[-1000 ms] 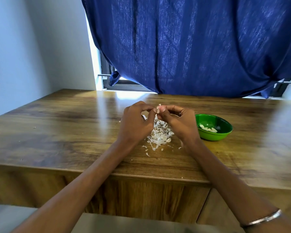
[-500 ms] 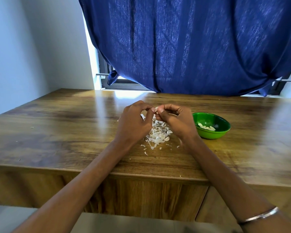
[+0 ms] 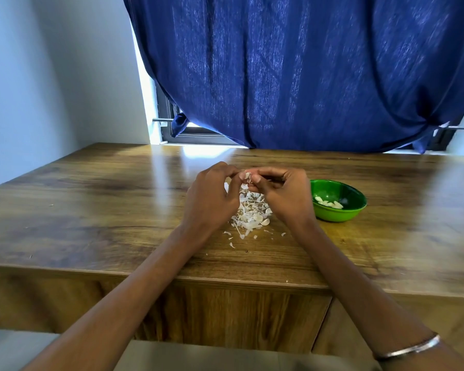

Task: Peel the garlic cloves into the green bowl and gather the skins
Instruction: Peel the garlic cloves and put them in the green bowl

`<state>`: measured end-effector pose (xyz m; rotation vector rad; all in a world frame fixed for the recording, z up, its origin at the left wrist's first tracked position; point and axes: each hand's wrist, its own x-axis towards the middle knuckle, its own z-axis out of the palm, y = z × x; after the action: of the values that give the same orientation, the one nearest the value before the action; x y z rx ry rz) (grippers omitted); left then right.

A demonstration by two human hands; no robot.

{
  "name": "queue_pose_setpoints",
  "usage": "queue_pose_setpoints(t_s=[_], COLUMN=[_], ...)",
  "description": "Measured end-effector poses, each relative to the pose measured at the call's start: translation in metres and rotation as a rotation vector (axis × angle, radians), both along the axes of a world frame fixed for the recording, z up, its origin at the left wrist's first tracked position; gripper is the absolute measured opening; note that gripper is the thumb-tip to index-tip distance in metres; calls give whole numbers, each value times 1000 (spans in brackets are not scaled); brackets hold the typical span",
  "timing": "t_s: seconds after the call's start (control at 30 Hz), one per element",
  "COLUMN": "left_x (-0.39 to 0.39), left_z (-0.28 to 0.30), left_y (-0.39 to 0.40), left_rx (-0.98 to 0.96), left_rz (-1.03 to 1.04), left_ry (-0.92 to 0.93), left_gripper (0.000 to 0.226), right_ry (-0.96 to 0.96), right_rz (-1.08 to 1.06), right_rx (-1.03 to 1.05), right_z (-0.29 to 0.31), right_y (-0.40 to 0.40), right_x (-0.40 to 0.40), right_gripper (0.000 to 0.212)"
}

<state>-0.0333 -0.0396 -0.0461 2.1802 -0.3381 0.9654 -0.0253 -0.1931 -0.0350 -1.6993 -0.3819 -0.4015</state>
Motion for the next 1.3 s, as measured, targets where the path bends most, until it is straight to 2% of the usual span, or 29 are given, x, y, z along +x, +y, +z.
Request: queue_pose_setpoints(t_s=[0.37, 0.6, 0.7, 0.97, 1.07, 1.23, 1.3], left_x=[-7, -6, -3, -6, -6, -6, -9], left_z=[3, 3, 2, 6, 7, 8, 8], left_y=[-3, 0, 2, 0, -2, 1, 0], left_rx=[70, 96, 95, -86, -188, -186, -200], left_rz=[67, 48, 4, -105, -112, -43, -64], left_ry=[-12, -9, -19, 95, 149, -50, -64], left_gripper=[16, 15, 20, 21, 24, 8, 5], right_ry=[-51, -20, -51, -82, -72, -62, -59], right_rz=[-80, -11, -7, 16, 13, -12, -15], right_rx=[-74, -81, -102, -119, -84, -97, -112], right_z=[1, 0, 1, 0, -1, -1, -1], right_y=[0, 1, 2, 3, 3, 2, 2], right_x=[-1, 0, -2, -2, 0, 2, 2], right_gripper=[8, 4, 11, 16, 6, 4, 3])
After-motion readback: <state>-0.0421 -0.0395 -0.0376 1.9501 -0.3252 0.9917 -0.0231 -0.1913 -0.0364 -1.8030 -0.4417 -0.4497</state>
